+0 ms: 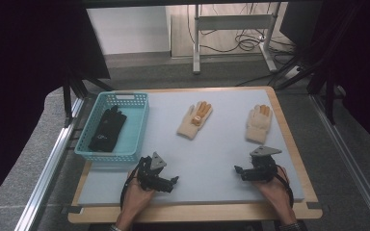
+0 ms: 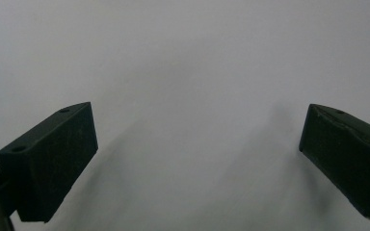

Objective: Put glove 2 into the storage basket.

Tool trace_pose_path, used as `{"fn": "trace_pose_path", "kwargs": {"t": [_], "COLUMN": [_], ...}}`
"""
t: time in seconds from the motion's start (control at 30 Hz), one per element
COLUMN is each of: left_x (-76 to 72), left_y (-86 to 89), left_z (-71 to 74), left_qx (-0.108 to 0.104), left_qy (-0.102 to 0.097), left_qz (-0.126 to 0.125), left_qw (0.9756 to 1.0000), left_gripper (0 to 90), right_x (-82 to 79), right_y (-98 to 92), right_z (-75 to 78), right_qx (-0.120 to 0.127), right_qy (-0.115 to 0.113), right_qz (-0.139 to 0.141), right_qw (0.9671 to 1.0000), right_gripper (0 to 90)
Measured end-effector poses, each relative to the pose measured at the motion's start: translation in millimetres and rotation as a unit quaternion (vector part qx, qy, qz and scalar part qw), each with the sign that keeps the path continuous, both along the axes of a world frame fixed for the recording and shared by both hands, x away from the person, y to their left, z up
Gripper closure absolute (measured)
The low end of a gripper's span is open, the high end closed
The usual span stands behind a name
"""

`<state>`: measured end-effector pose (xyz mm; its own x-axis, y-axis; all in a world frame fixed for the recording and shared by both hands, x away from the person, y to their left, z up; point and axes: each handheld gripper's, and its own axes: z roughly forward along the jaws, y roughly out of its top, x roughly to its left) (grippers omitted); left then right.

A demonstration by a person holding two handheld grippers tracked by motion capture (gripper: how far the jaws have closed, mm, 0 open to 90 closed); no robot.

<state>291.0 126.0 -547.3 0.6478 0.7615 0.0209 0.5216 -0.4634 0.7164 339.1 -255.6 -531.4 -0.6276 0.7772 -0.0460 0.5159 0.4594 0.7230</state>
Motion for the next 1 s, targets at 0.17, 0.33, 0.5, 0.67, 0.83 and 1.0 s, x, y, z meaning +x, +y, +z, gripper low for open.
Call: {"fn": "trace_pose_path", "kwargs": {"t": [0.17, 0.33, 0.5, 0.67, 0.83, 1.0], "left_x": [1.9, 4.4, 4.2, 4.1, 4.0, 4.0], "left_y": [2.6, 4.5, 4.5, 4.5, 4.5, 4.5], "left_z": [-1.0, -1.8, -2.0, -2.1, -2.1, -2.2], "left_qx": [-0.003, -0.013, -0.014, -0.014, -0.014, -0.014], "left_qy": [0.018, 0.032, 0.031, 0.031, 0.030, 0.030], "left_qz": [0.004, 0.007, 0.007, 0.007, 0.007, 0.008], "left_qw": [0.9998, 0.9994, 0.9994, 0.9994, 0.9994, 0.9994], "left_gripper": [0.7, 0.5, 0.5, 0.6, 0.6, 0.6], "right_x": [-0.1, -0.3, -1.3, 1.1, 8.2, 22.2], "right_y": [-0.1, -0.2, -1.3, -5.8, -13.9, -27.1], "right_z": [0.0, 0.1, 1.1, 5.8, 16.8, 27.3], "right_qx": [0.001, 0.002, 0.006, 0.020, 0.017, 0.025], "right_qy": [0.000, 0.000, -0.001, 0.008, 0.000, 0.000], "right_qz": [0.001, 0.001, 0.003, 0.005, 0.002, -0.009], "right_qw": [1.0000, 1.0000, 1.0000, 0.9998, 0.9999, 0.9996], "right_gripper": [14.5, 15.1, 19.4, 26.7, 37.1, 46.4]}}
